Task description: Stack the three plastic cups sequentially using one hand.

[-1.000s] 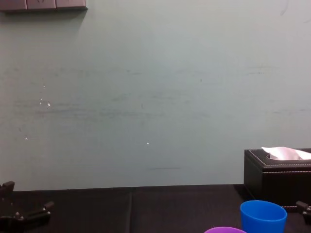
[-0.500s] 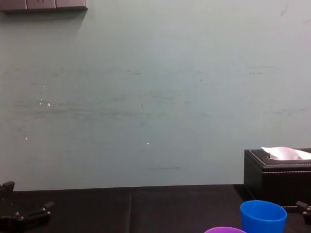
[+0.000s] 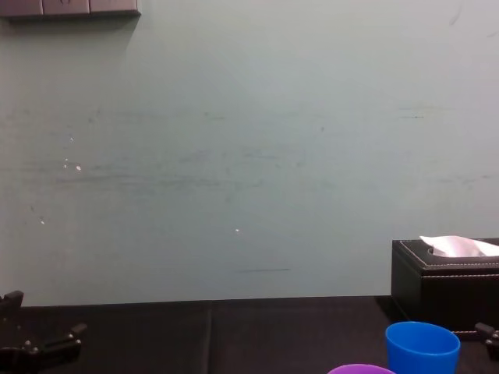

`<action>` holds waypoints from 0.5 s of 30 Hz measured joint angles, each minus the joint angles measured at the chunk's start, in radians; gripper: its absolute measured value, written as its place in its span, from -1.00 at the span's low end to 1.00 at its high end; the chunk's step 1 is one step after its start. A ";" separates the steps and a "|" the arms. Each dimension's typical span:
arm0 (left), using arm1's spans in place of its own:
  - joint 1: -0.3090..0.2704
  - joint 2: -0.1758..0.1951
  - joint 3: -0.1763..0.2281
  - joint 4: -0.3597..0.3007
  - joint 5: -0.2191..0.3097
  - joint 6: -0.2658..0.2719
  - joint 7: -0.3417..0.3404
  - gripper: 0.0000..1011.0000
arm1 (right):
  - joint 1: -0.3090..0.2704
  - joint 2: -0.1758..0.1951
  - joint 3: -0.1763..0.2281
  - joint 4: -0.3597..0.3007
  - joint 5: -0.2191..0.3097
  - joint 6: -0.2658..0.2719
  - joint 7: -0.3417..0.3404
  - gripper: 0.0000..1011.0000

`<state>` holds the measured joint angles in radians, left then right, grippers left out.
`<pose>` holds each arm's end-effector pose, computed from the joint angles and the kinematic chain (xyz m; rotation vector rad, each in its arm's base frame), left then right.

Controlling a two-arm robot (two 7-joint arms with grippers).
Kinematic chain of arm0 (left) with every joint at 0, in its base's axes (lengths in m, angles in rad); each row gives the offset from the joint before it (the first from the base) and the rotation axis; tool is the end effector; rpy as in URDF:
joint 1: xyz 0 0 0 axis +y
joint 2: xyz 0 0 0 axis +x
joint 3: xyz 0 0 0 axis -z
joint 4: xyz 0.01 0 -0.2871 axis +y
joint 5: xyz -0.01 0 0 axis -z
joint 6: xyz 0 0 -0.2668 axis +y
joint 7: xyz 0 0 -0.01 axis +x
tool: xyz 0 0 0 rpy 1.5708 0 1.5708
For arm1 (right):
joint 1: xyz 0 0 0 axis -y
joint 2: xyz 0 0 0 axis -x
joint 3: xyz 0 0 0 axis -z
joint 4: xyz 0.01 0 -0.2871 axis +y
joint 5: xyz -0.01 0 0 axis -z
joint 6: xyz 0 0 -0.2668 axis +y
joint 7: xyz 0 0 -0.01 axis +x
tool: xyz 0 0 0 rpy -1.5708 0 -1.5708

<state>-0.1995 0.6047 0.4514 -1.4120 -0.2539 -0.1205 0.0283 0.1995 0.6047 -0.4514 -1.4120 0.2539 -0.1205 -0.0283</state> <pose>0.3179 0.0921 -0.2919 0.3045 -0.2850 1.2480 0.3179 -0.0921 -0.2919 -0.3045 -0.2850 -1.2480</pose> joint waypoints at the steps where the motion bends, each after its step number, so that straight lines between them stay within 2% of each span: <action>1: 0.000 0.000 0.000 0.000 0.000 0.000 0.000 1.00 | 0.000 0.000 0.000 0.000 0.000 0.000 0.000 0.98; 8: 0.000 0.000 0.000 0.000 0.000 0.000 0.000 1.00 | -0.015 -0.001 0.026 -0.013 0.010 -0.024 0.015 0.98; 15: 0.000 0.000 0.000 0.000 0.000 0.000 0.000 1.00 | -0.067 0.018 0.078 -0.075 0.044 -0.026 0.035 0.98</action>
<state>-0.1995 0.6047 0.4514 -1.4120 -0.2539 -0.1205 0.0283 0.1327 0.6226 -0.3736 -1.4869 0.2975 -0.1462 0.0070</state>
